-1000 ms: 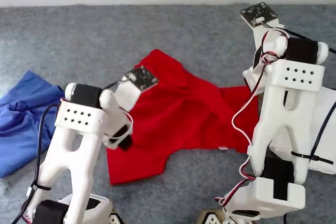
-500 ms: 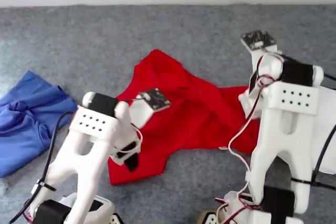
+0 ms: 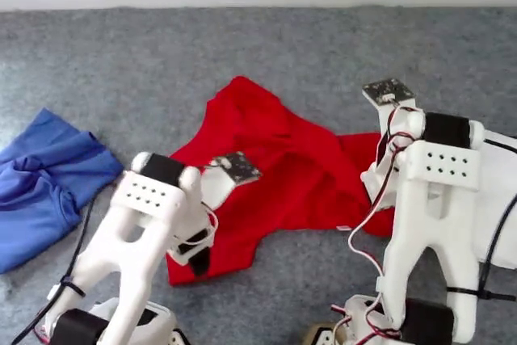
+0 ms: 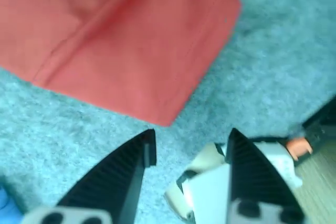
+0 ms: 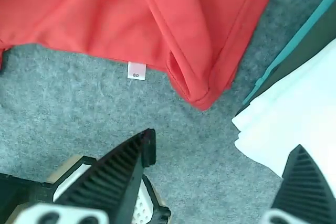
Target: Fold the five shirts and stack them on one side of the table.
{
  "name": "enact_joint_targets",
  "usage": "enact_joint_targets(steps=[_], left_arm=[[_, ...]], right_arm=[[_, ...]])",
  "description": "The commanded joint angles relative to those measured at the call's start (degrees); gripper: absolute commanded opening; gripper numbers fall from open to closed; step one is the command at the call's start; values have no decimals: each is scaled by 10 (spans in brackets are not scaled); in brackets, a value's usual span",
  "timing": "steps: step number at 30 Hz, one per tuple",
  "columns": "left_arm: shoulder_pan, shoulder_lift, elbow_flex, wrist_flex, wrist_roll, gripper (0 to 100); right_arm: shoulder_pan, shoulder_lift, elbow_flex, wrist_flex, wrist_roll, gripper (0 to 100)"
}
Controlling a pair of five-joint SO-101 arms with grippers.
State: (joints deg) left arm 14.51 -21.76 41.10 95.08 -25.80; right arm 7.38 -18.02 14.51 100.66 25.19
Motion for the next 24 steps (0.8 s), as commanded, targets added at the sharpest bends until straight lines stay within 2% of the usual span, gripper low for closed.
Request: enact_joint_targets(steps=[1,14,20,24], left_arm=[[-28,-12,29,-41,-5,222],[-32,-12,175,-215,-5,222],[-33,-9,184,-233,-2,217],[-33,66,164,-238,-1,193]], right_arm=[[0,-22,0,22,-5,369],[0,-21,0,22,-5,369],[-1,-18,0,21,-7,369],[-2,-18,0,21,-7,369]])
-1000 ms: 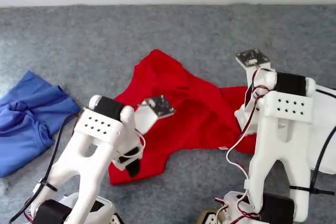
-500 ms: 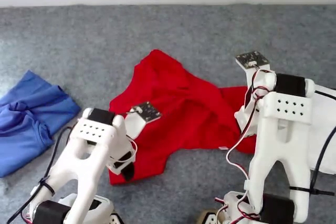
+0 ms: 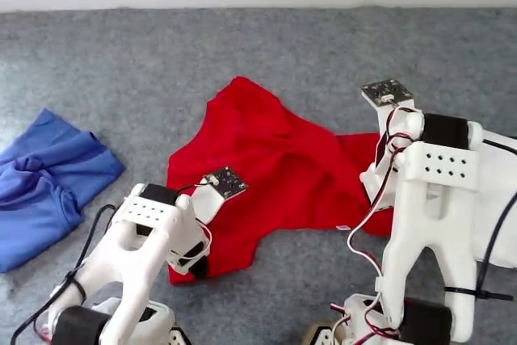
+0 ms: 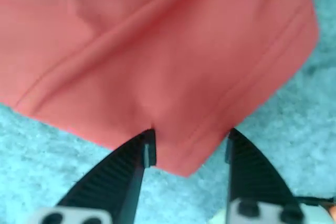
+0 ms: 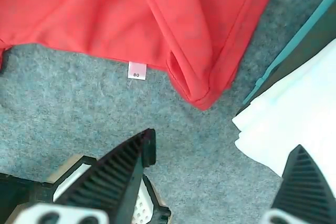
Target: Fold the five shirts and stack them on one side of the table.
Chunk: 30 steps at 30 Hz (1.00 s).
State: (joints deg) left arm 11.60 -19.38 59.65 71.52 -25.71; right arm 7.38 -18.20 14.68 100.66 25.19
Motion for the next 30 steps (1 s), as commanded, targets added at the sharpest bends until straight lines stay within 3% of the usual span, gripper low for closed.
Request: enact_joint_targets(steps=[1,7,11,18,23,26,30], left_arm=[[-4,73,-36,-1,-2,185],[-4,257,-157,39,-3,85],[-4,295,-203,57,-3,13],[-4,168,-207,56,0,13],[-4,-20,-204,57,69,13],[-4,-102,-201,59,81,13],[-4,-149,-202,81,80,13]], right_arm=[[-2,-16,-2,21,-7,369],[-2,-16,-2,16,-5,369],[-3,-16,-2,16,-5,369],[-4,-15,-1,-17,-5,369],[-15,29,-1,-97,-4,358],[-44,102,-4,-128,-5,252],[-95,182,-5,-159,-5,32]])
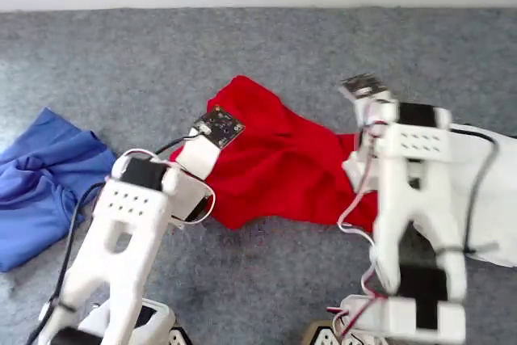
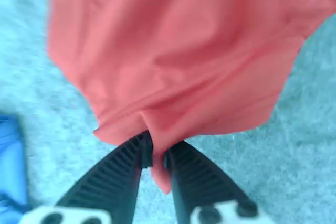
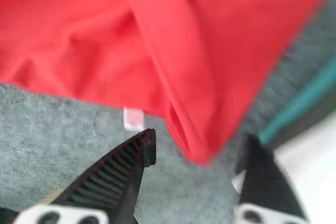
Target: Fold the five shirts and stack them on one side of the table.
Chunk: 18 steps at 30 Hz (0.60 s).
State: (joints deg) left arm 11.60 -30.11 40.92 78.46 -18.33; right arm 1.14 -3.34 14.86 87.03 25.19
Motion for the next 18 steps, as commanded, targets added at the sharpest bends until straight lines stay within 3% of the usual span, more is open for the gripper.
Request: enact_joint_targets(steps=[1,7,10,15,18], left_arm=[[-4,-42,-15,18,5,13],[-4,-42,-15,36,5,13],[-4,-42,-14,36,5,13],[-41,-42,-1,37,4,13],[-95,-44,6,37,4,13]], right_arm=[[-44,51,-7,-27,-7,2],[-39,126,-13,-111,-4,9],[-14,166,-61,-167,38,9],[40,273,-227,-285,107,9],[57,329,-359,-272,107,9]])
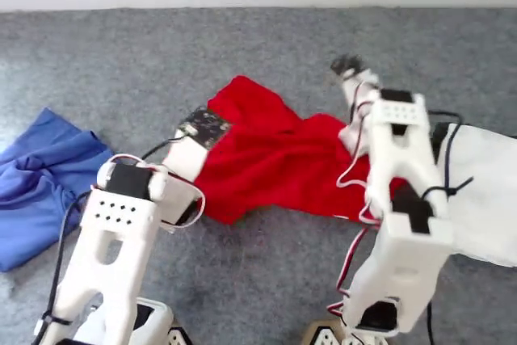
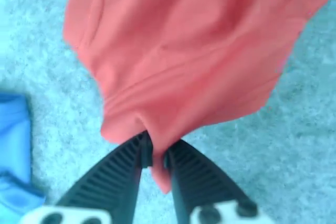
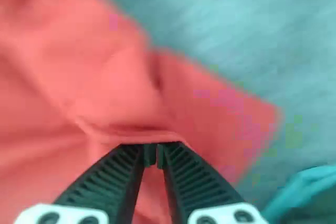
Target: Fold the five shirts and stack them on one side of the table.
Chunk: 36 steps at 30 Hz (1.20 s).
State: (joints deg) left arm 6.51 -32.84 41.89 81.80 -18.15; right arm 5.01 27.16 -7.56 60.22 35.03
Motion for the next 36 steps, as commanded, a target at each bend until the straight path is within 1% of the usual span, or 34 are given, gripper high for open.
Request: enact_joint_targets(steps=[1,4,7,12,15,20,24,27,30,32,34,36], left_arm=[[-60,-18,-7,8,2,13],[-85,-18,-9,15,-25,13],[-91,-18,-8,15,-39,13],[-89,-18,-10,15,-39,13],[-91,-18,-10,13,-39,13],[-91,-16,-10,10,-38,13],[-91,-16,-9,6,-38,13],[-91,-16,-7,8,-38,14],[-91,-16,-6,10,-38,14],[-91,-16,-7,8,-38,14],[-91,-15,-8,7,-38,14],[-91,-15,-8,7,-40,14]], right_arm=[[19,36,-178,21,9,9],[15,59,-280,113,7,9],[2,65,-331,200,7,9],[-21,65,-362,356,7,9],[-33,66,-361,426,7,9],[-36,33,-297,429,8,9],[-58,-40,-177,429,11,11],[-72,-111,-65,427,13,72],[-73,-171,25,426,55,154],[-73,-205,78,425,98,204],[-63,-232,130,406,140,229],[-52,-253,180,364,170,230]])
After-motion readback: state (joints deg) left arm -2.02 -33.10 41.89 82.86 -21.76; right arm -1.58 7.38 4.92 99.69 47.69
